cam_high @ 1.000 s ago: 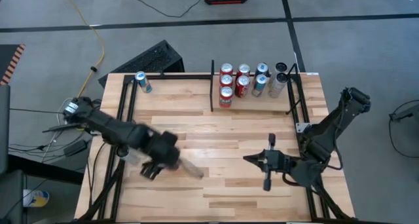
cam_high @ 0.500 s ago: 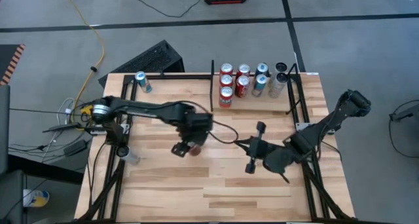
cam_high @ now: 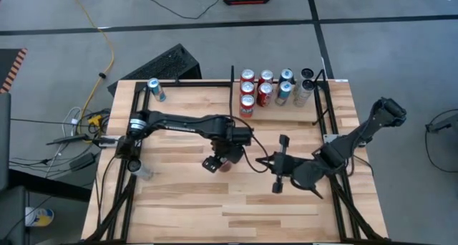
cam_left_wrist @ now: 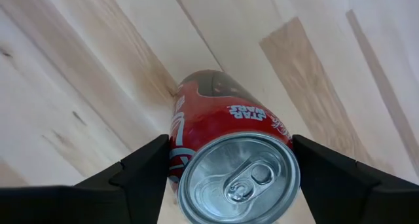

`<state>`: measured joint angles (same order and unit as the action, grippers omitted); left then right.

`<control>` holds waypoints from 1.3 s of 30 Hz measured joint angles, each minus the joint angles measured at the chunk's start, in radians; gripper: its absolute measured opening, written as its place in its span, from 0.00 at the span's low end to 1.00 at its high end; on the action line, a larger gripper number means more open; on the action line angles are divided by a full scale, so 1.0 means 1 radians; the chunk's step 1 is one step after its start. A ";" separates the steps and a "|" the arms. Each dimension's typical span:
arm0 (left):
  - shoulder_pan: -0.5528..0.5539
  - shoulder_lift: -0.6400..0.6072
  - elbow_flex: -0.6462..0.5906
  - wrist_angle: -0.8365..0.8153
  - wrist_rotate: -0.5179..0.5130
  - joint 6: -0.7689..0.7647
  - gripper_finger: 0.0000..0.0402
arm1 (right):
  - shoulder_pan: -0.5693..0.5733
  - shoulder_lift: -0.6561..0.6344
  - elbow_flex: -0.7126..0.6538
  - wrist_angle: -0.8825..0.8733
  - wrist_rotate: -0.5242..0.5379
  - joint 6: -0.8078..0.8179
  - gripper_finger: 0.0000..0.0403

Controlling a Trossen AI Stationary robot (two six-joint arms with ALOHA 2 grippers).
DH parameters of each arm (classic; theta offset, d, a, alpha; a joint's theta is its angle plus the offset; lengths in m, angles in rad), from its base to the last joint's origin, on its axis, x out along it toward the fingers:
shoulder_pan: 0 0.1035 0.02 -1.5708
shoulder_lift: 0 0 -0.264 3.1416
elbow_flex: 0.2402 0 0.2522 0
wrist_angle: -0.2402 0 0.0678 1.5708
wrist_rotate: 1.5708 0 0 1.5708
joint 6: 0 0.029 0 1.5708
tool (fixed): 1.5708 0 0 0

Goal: Place canned beverage on shelf
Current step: Put the red-white soda can on the shelf aligned with the other soda cans

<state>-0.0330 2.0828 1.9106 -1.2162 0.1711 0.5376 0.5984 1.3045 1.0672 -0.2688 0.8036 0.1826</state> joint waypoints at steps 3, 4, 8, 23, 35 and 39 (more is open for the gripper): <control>0.000 0.013 -0.001 0.011 -0.011 0.000 0.72 | 0.024 0.002 0.000 0.004 0.009 0.000 0.06; 0.000 0.015 0.000 0.019 -0.010 0.003 0.73 | 0.028 0.002 0.000 0.011 0.011 0.000 0.06; -0.001 0.022 0.000 0.030 -0.013 0.003 0.75 | 0.034 0.002 0.000 0.016 0.014 0.006 0.06; 0.000 0.024 0.000 0.048 -0.014 -0.037 0.76 | 0.033 0.002 0.000 0.020 0.014 0.003 0.06; -0.001 0.030 -0.003 0.064 -0.056 -0.015 0.86 | 0.033 0.002 0.000 0.019 0.014 -0.009 0.06; -0.001 0.030 -0.002 0.064 -0.060 -0.001 0.90 | 0.022 0.002 0.000 0.017 0.013 -0.011 0.06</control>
<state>-0.0338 2.1124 1.9083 -1.1526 0.1113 0.5370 0.6205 1.3067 1.0668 -0.2520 0.8169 0.1711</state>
